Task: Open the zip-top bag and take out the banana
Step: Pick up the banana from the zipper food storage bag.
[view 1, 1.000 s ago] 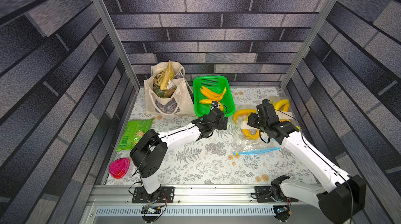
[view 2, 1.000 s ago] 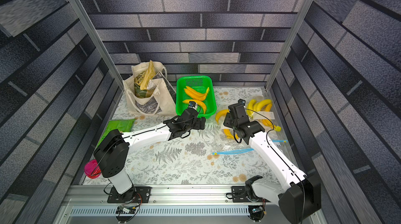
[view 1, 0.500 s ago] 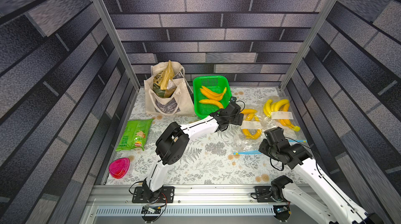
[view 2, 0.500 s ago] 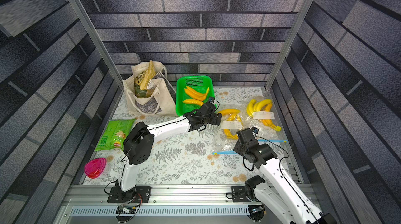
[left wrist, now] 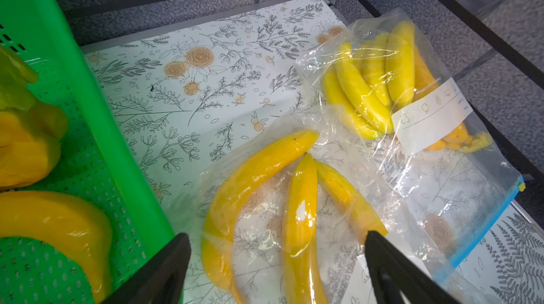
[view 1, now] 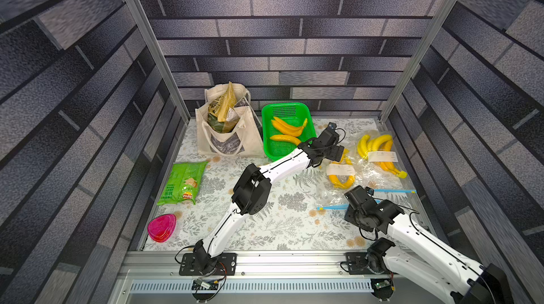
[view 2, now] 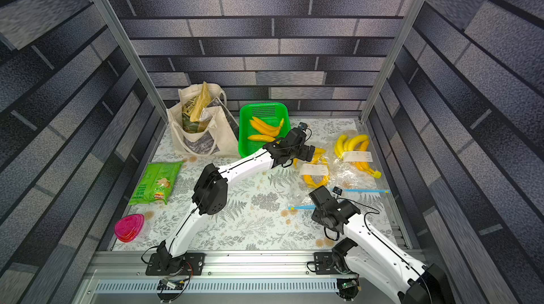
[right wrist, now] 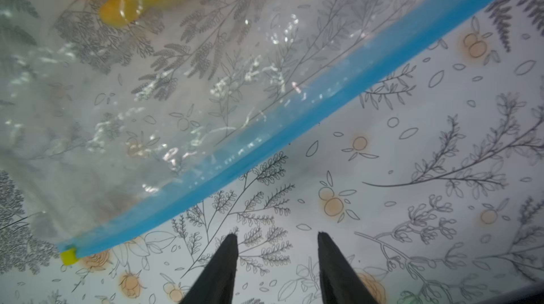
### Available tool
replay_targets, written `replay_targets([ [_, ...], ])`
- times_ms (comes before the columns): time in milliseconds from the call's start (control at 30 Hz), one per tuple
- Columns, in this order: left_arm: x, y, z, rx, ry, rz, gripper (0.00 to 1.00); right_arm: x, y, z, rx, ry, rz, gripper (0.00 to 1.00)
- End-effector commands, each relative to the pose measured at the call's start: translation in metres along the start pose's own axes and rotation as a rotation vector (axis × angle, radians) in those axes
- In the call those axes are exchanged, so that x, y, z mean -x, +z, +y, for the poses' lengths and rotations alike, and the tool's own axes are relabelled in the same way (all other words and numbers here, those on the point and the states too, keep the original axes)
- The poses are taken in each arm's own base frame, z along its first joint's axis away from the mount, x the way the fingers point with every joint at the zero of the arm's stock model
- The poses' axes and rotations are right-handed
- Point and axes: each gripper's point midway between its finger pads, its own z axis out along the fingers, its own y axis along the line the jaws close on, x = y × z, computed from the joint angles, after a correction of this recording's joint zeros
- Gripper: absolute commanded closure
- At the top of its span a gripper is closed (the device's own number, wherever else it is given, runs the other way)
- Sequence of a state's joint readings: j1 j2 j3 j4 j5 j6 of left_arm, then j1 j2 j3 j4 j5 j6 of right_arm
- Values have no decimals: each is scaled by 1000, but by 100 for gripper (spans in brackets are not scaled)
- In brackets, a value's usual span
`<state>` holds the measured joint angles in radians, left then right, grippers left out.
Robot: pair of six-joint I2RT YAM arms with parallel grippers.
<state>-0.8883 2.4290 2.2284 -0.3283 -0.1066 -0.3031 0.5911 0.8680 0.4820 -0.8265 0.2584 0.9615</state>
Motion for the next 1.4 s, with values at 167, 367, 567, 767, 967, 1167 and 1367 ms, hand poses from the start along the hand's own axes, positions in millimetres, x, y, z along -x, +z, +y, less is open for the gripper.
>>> replay_targets([
  [167,-11,29,2,-25,39,78,5,52,2,28,64,11,-260,44],
  [367,-35,39,-6,-41,45,135,6,81,-10,44,123,-35,-411,37],
  [567,-67,46,-18,-51,39,195,9,97,-8,55,165,-47,-434,35],
  [767,-87,49,-24,-58,16,232,13,111,6,64,257,-9,-418,35],
  [967,-97,49,-24,-51,-4,246,19,126,5,83,308,-107,-453,35],
  [1167,-102,50,-24,-57,-21,251,23,136,19,95,331,-141,-429,36],
  [1367,-101,47,-28,-73,-26,240,26,133,26,106,365,-183,-396,43],
])
